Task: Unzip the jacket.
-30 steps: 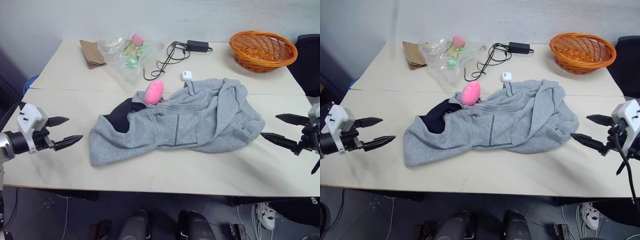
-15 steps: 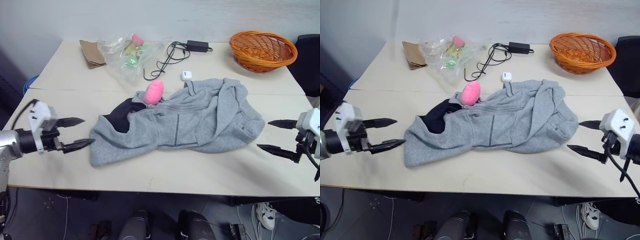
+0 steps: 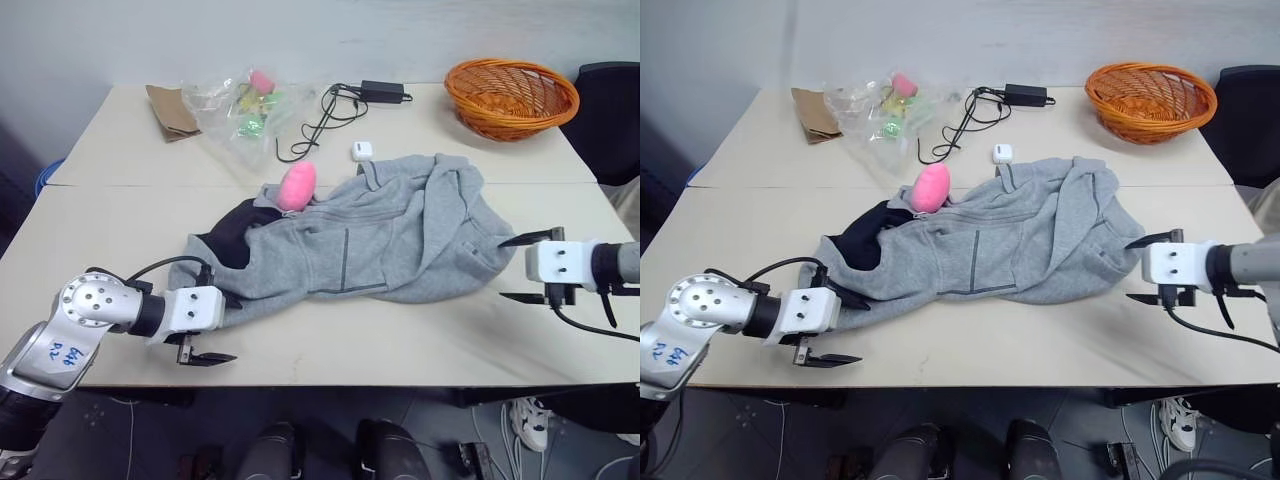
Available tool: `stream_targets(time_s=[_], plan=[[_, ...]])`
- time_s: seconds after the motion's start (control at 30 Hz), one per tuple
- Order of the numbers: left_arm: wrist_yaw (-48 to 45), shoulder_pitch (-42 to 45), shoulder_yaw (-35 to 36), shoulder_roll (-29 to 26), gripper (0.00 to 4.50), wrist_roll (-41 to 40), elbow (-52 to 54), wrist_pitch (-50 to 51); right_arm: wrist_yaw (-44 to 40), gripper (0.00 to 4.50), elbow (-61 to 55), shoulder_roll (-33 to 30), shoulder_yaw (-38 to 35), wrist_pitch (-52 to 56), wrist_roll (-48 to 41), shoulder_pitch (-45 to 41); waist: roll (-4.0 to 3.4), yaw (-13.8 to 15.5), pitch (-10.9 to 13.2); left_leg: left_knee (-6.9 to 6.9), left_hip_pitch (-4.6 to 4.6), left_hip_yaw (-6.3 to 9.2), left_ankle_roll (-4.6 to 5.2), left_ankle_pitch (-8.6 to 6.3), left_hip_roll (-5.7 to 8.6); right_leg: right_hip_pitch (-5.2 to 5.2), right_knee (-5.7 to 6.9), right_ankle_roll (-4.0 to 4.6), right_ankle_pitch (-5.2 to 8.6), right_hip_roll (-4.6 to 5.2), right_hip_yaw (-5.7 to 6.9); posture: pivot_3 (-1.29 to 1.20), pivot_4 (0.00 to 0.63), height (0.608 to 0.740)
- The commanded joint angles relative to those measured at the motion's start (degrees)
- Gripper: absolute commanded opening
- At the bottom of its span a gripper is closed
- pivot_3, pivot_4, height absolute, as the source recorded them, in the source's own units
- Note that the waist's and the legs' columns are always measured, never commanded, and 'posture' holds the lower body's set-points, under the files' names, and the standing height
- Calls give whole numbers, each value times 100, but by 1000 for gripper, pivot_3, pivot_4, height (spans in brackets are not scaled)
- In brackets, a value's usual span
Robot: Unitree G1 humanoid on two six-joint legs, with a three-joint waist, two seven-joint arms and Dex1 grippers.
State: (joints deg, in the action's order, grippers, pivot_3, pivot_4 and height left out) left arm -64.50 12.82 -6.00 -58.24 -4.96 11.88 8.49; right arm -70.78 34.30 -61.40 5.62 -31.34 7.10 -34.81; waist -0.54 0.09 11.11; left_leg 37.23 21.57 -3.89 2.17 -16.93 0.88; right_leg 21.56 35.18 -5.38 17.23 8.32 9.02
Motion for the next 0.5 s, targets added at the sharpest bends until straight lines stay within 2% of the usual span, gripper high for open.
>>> stream_targets(time_s=[0.03,0.1,0.3,0.5], plan=[[288,139,-116,177,4314,379,-199,-243,191,4491,572,123,243,-439,349,-437,0,-3,0,0,1,0,1,0,1,0,1,0,0,0,1,0,150,740],[366,192,-175,287,3910,509,-297,-326,241,4500,940,244,401,-588,492,-702,-1,1,0,6,1,-1,5,0,4,-3,5,0,0,0,1,0,150,740],[391,192,-179,412,1990,564,-346,-392,328,2451,1653,367,684,-1027,728,-1140,-1,0,0,16,-2,4,6,1,6,-7,19,0,0,12,0,0,150,740],[300,70,-157,315,160,595,-479,-593,63,403,1618,294,648,-1127,457,-1140,-1,-22,0,15,-2,3,5,0,3,-6,18,0,0,12,0,0,150,740]])
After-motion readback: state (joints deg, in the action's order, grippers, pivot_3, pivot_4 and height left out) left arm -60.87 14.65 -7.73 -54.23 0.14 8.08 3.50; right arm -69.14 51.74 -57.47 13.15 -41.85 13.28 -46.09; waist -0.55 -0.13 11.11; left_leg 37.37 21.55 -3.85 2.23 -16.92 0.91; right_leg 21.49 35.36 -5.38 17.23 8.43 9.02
